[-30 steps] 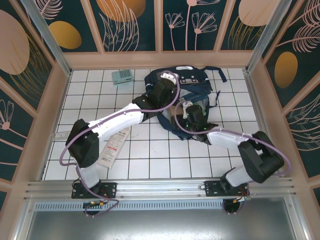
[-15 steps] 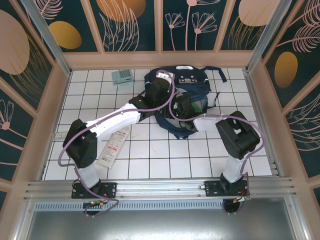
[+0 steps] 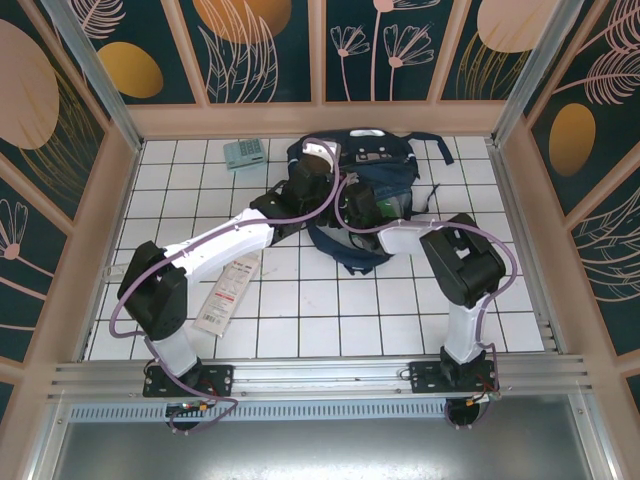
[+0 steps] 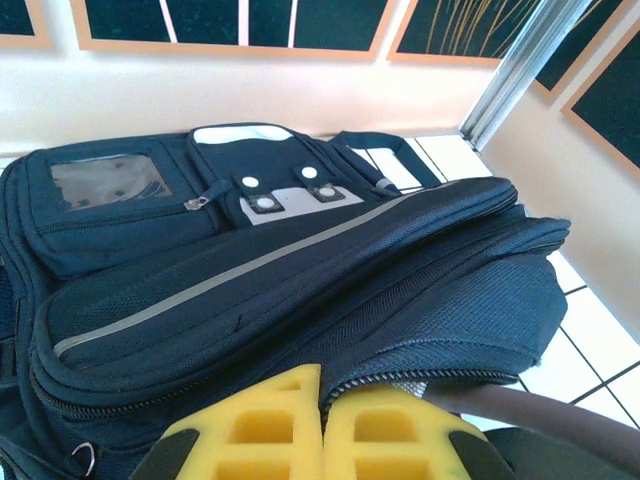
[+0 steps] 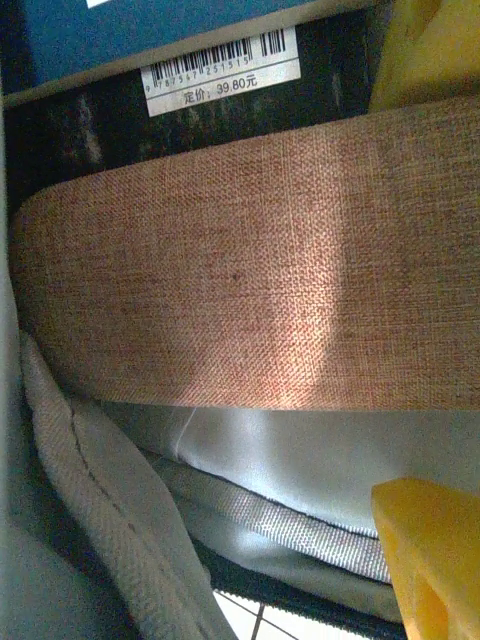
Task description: Pack books, pencil case, and school supplies into a backpack
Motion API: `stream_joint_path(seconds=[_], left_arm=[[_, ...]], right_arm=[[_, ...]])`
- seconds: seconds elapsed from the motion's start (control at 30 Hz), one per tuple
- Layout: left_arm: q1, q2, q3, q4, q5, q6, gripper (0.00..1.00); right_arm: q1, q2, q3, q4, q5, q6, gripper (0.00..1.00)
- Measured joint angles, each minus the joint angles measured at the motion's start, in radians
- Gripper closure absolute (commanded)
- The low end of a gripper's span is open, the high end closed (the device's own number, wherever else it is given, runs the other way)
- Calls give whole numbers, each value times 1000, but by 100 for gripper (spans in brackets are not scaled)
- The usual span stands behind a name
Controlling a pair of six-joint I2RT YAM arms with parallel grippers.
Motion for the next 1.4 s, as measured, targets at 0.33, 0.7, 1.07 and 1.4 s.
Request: stream_joint_path(seconds=[0.33, 0.7, 1.07, 1.4], left_arm=[[-35, 0, -1, -4, -24, 1, 100], [-37, 0, -7, -12, -26, 1, 100], [-37, 0, -29, -11, -23, 0, 100], [-37, 0, -34, -10, -22, 0, 100]], right_arm=[[2, -171, -125, -41, 76, 4, 1], [-5, -367, -255, -101, 179, 83, 1], [-164, -503, -448, -159, 186, 237, 6], [-166, -545, -457, -289, 199, 273, 14]])
